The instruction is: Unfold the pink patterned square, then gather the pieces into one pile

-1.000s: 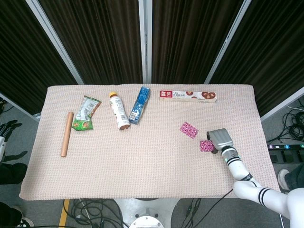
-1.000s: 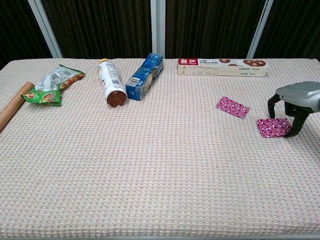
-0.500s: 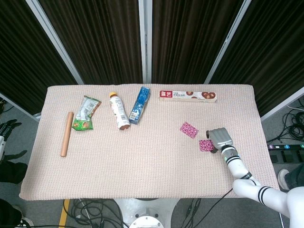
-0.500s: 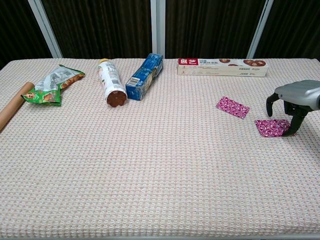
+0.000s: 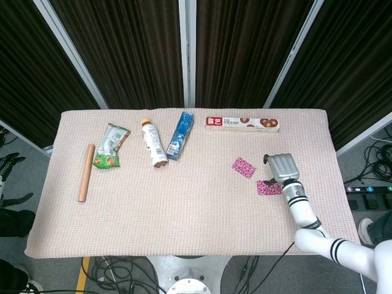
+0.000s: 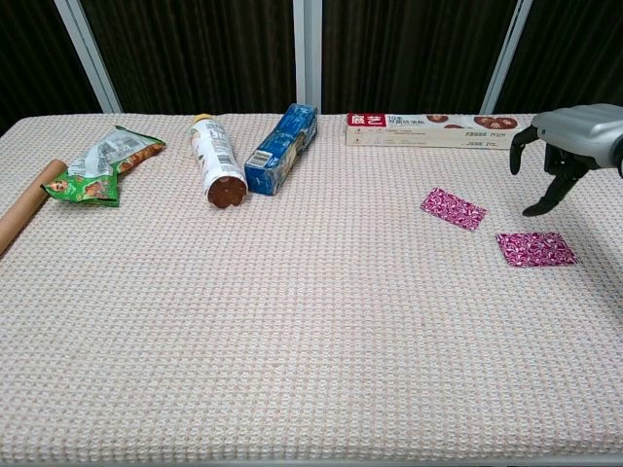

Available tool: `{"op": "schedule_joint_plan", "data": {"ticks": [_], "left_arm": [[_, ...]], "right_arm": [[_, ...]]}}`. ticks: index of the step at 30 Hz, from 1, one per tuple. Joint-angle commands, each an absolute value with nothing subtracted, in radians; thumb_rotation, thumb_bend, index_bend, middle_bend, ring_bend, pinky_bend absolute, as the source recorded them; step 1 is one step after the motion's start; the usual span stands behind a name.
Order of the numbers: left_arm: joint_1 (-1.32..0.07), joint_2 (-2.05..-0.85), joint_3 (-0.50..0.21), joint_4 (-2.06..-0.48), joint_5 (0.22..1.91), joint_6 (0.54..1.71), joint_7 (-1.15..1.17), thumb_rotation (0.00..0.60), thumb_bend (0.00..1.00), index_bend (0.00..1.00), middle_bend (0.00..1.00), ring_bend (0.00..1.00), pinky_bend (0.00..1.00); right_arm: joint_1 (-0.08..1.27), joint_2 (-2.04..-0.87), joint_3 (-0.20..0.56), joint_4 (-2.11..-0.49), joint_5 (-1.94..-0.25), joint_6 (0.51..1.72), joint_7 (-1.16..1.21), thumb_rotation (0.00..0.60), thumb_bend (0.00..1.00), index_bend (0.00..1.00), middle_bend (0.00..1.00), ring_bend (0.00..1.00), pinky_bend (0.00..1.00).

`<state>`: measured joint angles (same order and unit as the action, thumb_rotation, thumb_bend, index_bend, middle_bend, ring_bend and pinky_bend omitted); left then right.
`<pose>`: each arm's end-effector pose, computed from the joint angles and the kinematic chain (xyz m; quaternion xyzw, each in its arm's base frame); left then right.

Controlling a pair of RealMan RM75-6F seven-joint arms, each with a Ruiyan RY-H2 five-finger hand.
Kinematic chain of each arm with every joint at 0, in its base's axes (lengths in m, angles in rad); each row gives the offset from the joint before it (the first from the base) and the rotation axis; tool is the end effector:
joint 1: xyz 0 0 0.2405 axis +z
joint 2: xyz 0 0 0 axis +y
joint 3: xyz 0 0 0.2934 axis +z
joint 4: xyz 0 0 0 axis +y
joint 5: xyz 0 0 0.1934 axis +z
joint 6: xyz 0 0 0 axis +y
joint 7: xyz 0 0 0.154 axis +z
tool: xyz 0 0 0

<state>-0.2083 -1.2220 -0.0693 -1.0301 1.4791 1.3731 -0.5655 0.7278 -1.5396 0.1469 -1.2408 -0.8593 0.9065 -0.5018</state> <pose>-0.4110 0.2532 0.2209 -0.5723 -0.4093 -0.4256 0.5690 -0.2655 -0.4066 0.0240 0.7120 -0.3803 0.2296 0.5437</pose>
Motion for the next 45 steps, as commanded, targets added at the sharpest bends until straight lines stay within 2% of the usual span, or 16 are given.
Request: {"op": "schedule_joint_plan", "data": {"ticks": [1, 9, 17, 20, 29, 39, 45], "left_arm": [[-0.207, -1.221, -0.07, -1.027, 1.478, 1.373, -0.573, 0.6, 0.05, 0.23, 0.23, 0.16, 0.26], [-0.205, -1.216, -0.066, -1.016, 1.485, 1.378, -0.601, 0.6, 0.05, 0.23, 0.23, 0.17, 0.26], [-0.203, -1.216, -0.062, -0.994, 1.494, 1.383, -0.647, 0.6, 0.05, 0.23, 0.23, 0.16, 0.26], [-0.201, -1.216, -0.061, -0.983, 1.496, 1.386, -0.663, 0.6, 0.05, 0.23, 0.23, 0.16, 0.26], [-0.196, -1.218, -0.061, -0.951, 1.493, 1.391, -0.701, 0.6, 0.05, 0.23, 0.23, 0.16, 0.26], [-0.199, -1.228, -0.062, -0.93, 1.492, 1.384, -0.716, 0.6, 0.05, 0.23, 0.23, 0.16, 0.26], [-0.199, -1.231, -0.064, -0.92, 1.487, 1.381, -0.721, 0.6, 0.05, 0.23, 0.23, 0.16, 0.26]], "right_arm": [[0.726, -1.62, 0.18, -1.214, -0.821, 0.995, -0.549, 0.472, 0.0, 0.44, 1.0, 1.0, 1.0], [0.735, -1.771, 0.24, -1.084, -0.717, 1.07, -0.636, 0.373, 0.0, 0.52, 1.0, 1.0, 1.0], [0.792, -1.88, 0.337, -0.972, -0.632, 1.108, -0.741, 0.296, 0.0, 0.53, 1.0, 1.0, 1.0], [0.805, -1.9, 0.348, -0.962, -0.6, 1.106, -0.797, 0.264, 0.0, 0.53, 1.0, 1.0, 1.0], [0.818, -1.947, 0.358, -0.927, -0.57, 1.075, -0.856, 0.245, 0.0, 0.52, 1.0, 1.0, 1.0], [0.827, -1.966, 0.37, -0.872, -0.549, 1.012, -0.884, 0.255, 0.0, 0.45, 1.0, 1.0, 1.0], [0.833, -1.989, 0.372, -0.831, -0.551, 0.978, -0.879, 0.258, 0.0, 0.44, 1.0, 1.0, 1.0]]}}
